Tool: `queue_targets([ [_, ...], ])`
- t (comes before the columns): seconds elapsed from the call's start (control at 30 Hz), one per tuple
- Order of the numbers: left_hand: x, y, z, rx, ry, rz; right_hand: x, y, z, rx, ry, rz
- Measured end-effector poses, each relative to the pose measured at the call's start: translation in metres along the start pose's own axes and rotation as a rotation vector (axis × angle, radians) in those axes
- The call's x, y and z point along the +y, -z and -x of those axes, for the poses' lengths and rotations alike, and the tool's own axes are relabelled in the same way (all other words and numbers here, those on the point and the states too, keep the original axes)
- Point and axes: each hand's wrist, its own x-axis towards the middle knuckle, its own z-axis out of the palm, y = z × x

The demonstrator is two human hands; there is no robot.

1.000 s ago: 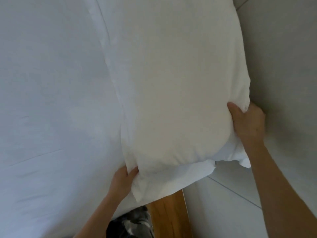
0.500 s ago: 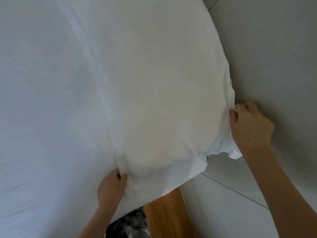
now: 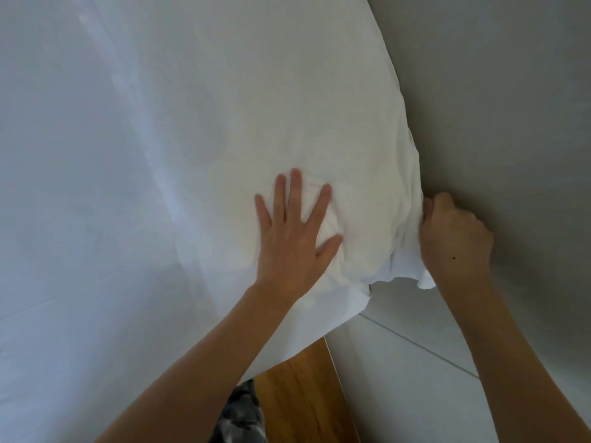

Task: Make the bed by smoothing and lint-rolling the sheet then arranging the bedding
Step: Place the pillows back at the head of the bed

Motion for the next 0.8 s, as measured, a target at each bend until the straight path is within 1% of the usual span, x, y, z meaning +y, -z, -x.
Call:
queue_targets([
  [0.13,-0.009,-0.01,-0.003,0.029,0.003,0.016,0.021,0.018,0.006,-0.048,0.058,-0.141],
  [0.2,-0.012,-0.012,-0.004,0.046,-0.004,0.018,0.024,0.017,0.009,-0.124,0.084,-0.196],
  [0.23,-0.012,-0.014,-0.004,0.05,-0.012,0.016,0.024,0.014,0.01,-0.189,0.084,-0.187],
  [0.3,-0.012,-0.018,-0.004,0.056,-0.03,0.004,0.02,0.008,0.012,-0.325,0.057,-0.081],
  [0.33,-0.013,-0.02,-0.004,0.06,-0.033,-0.001,0.019,0.005,0.013,-0.35,0.043,-0.014],
  [0.47,-0.018,-0.021,-0.003,0.085,-0.053,-0.014,0.024,0.001,0.025,-0.276,0.082,0.209],
  [0.57,-0.019,-0.021,-0.001,0.107,-0.056,-0.021,0.026,-0.004,0.035,-0.275,0.155,0.258],
  [0.6,-0.019,-0.021,-0.001,0.115,-0.053,-0.02,0.028,-0.009,0.037,-0.264,0.206,0.222],
  [0.63,-0.018,-0.021,0.0,0.124,-0.054,-0.016,0.03,-0.012,0.041,-0.22,0.255,0.142],
  [0.67,-0.017,-0.02,0.001,0.138,-0.058,-0.008,0.033,-0.016,0.045,-0.147,0.265,0.043],
  [0.73,-0.016,-0.019,0.002,0.169,-0.077,0.007,0.044,-0.011,0.049,-0.066,0.171,-0.145],
  [0.8,-0.016,-0.019,0.004,0.2,-0.115,0.02,0.054,0.006,0.055,0.04,0.075,-0.262],
])
